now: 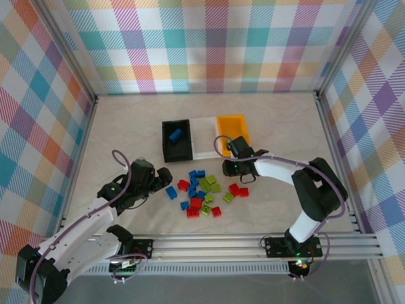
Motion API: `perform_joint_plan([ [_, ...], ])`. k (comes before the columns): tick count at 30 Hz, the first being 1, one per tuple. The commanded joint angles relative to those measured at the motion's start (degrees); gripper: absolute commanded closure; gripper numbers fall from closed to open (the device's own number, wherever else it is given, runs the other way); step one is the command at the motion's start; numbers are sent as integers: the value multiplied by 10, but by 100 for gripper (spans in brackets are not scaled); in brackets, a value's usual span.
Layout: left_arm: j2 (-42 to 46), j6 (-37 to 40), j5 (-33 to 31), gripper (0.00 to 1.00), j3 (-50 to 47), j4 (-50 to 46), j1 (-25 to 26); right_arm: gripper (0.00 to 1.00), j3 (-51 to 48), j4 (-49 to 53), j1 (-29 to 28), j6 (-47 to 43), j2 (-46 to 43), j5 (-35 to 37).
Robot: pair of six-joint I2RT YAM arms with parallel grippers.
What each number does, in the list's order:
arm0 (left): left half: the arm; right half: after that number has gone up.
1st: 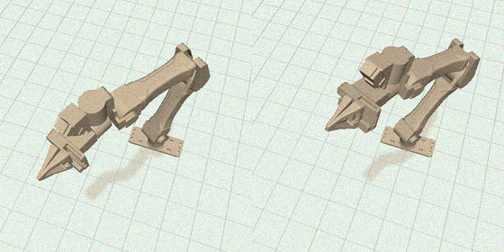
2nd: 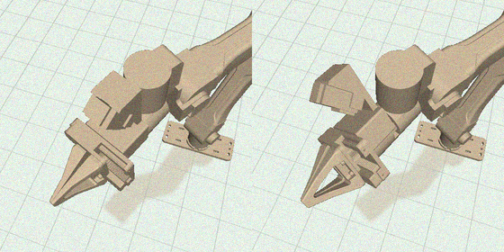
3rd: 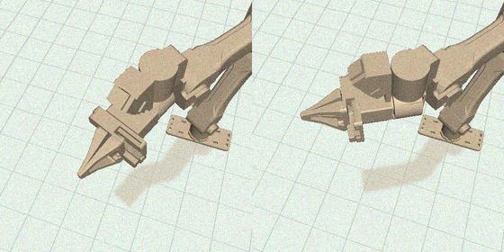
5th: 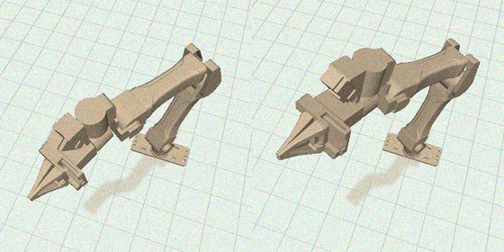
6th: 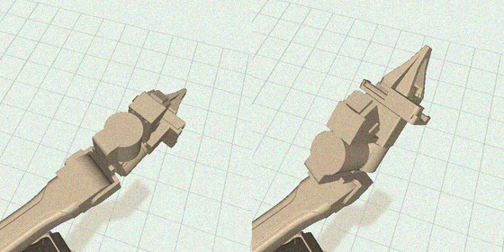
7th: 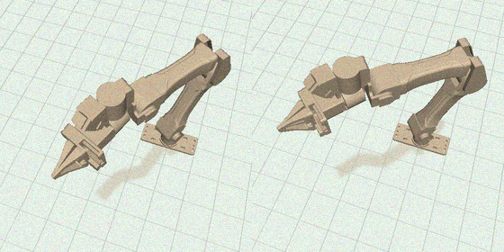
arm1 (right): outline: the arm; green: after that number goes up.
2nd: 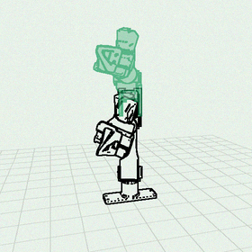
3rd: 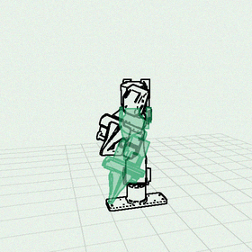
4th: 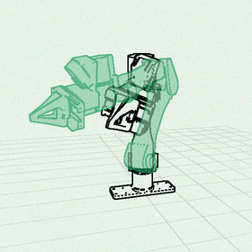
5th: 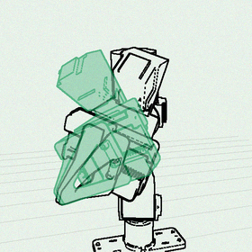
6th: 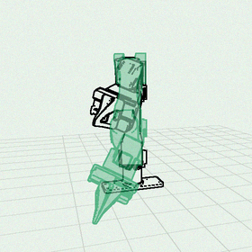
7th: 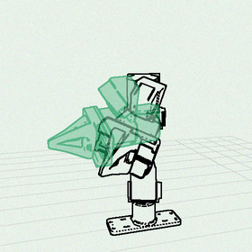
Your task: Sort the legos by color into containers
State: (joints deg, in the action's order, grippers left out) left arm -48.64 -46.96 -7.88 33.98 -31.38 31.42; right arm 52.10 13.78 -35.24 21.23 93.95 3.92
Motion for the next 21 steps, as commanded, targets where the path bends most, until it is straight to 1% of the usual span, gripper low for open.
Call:
perform_joint_plan([
  [1, 11, -2, -17, 0, -7, -15, 2, 67, 31, 24, -19, -22, -62, -17],
  [3, 17, -5, -20, 0, -8, -21, 2, 67, 68, 47, -36, -33, -76, -18],
  [5, 22, -8, -22, 0, -8, -26, 2, 66, 109, 56, -41, -36, -66, -26],
  [9, 24, -15, -21, 0, -5, -35, 2, 66, 211, 73, -41, -40, 10, -10],
  [15, 23, -11, -17, 0, 3, -59, 1, 65, 371, 112, -36, -46, 160, 33],
  [21, 17, 2, -12, 0, 13, -76, 1, 64, 450, 121, -18, -29, 226, 52],
])
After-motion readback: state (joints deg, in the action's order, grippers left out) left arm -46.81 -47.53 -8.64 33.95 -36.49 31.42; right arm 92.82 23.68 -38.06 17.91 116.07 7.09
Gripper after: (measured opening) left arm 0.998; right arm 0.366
